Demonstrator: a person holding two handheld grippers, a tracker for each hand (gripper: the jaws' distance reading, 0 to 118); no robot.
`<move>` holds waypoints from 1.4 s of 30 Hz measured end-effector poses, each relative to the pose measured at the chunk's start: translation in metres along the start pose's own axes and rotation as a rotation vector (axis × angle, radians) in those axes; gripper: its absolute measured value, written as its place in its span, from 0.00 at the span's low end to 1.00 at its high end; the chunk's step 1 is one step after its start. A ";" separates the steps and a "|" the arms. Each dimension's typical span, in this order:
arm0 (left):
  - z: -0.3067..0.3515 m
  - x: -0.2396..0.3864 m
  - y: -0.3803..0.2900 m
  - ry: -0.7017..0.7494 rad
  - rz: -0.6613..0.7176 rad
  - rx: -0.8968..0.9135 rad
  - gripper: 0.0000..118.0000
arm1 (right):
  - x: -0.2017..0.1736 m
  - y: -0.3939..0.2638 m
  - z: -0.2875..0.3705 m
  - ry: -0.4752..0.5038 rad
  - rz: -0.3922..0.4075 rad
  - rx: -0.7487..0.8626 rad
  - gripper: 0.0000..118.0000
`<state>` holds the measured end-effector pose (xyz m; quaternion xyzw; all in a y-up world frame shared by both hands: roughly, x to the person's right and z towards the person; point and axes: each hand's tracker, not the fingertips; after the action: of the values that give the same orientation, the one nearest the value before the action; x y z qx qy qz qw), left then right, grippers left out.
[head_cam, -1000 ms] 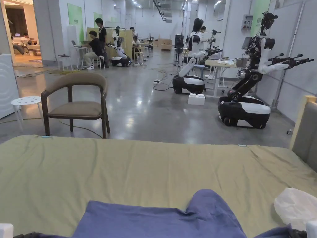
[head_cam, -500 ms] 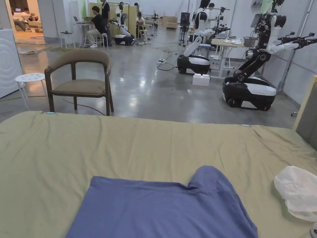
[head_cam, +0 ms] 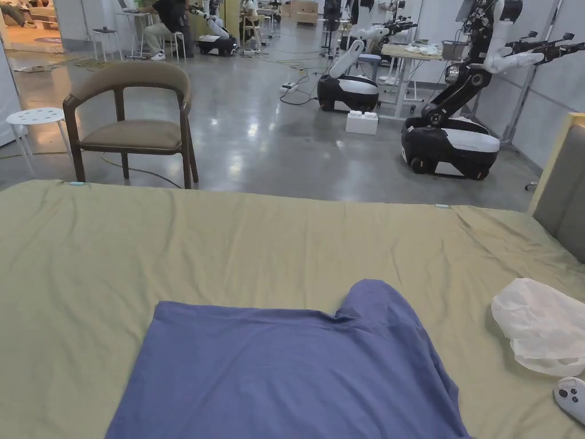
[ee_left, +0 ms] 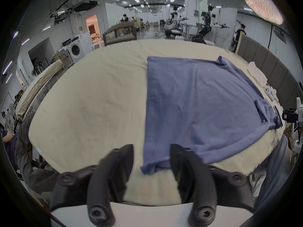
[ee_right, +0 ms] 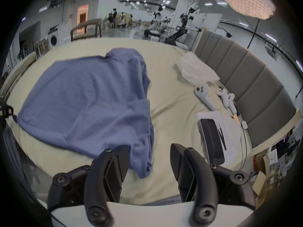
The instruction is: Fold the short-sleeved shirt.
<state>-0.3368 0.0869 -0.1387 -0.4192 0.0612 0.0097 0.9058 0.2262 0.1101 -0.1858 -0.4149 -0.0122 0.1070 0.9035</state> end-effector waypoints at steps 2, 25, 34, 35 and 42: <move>0.005 0.005 0.006 -0.002 -0.002 0.052 0.48 | -0.002 0.010 0.010 0.012 -0.028 0.074 0.48; 0.069 0.074 0.106 0.022 -0.042 0.685 0.00 | -0.080 0.110 0.057 0.083 -0.228 0.796 0.02; 0.046 0.020 0.078 -0.018 0.032 0.354 0.00 | -0.074 0.101 0.045 0.085 -0.175 0.747 0.00; 0.039 0.010 0.072 -0.025 0.037 0.281 0.00 | -0.072 0.098 0.042 0.093 -0.174 0.744 0.00; 0.006 -0.025 0.021 -0.104 0.089 -0.068 0.21 | -0.073 0.083 0.027 0.112 -0.133 0.655 0.00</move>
<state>-0.3622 0.1054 -0.1477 -0.4453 0.0321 0.0738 0.8917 0.1371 0.1680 -0.2263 -0.1062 0.0451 0.0230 0.9931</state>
